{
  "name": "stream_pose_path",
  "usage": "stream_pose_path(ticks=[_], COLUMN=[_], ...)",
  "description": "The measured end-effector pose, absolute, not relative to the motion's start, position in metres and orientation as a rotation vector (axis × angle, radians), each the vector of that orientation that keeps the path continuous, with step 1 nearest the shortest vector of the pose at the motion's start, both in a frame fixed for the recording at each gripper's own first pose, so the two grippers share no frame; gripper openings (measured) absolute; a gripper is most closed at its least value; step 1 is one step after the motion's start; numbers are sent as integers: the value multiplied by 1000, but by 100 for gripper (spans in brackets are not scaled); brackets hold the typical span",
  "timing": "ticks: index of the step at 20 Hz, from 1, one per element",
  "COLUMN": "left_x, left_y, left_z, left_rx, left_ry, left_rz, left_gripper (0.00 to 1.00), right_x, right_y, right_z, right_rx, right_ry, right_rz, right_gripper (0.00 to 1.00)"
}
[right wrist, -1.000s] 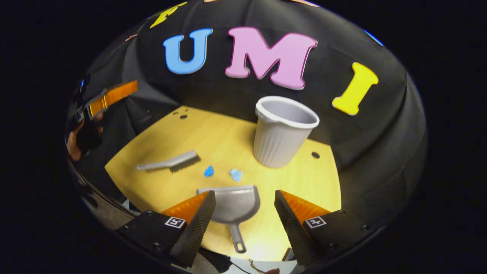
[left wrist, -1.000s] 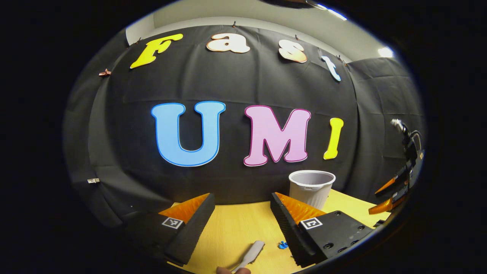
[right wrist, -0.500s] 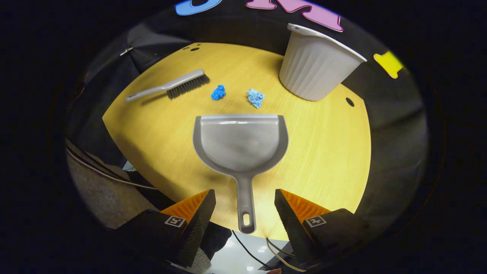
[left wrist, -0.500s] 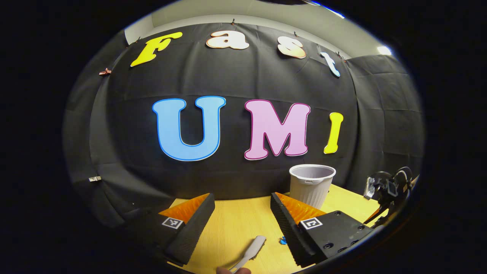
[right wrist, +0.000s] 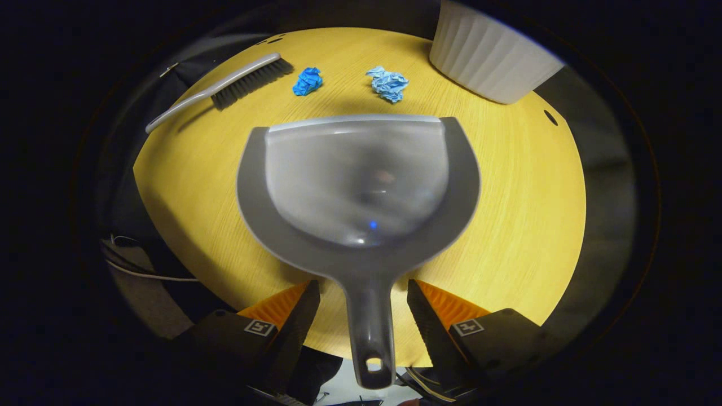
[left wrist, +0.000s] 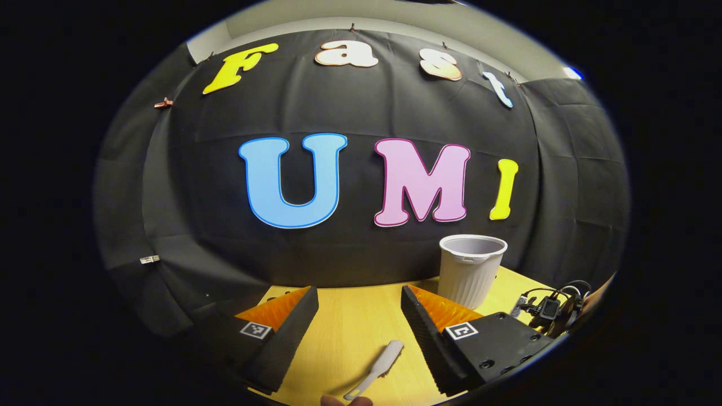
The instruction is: Pick up the small broom and dustpan from the desktop, sweep the trash into the dustpan with the broom, and then empty the trash into the garbage bin.
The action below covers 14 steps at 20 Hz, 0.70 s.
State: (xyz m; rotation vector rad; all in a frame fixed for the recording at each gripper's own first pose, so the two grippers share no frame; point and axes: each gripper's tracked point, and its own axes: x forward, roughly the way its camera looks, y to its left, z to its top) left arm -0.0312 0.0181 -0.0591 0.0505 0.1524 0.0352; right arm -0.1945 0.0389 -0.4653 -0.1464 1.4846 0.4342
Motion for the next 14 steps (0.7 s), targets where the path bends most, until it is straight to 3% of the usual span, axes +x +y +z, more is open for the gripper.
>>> stream_pose_path(ticks=[6,7,10,14], left_x=[-31,-31,-29,-25], left_y=[21,20,20,15], left_z=[-67,-68,-72,-94], left_rx=[44,48,45,7], left_ry=[171,172,177,238], left_rz=[45,42,38,12], left_gripper=[96,96,96,96], right_x=[-178,-176,-178,-178], right_y=[50,48,43,49], right_z=[-476,-478,-477,-477], right_rx=[-141,-135,-125,-177], right_ry=[1520,1536,1587,1535], right_rz=[460,445,411,491], right_gripper=[94,90,48,47])
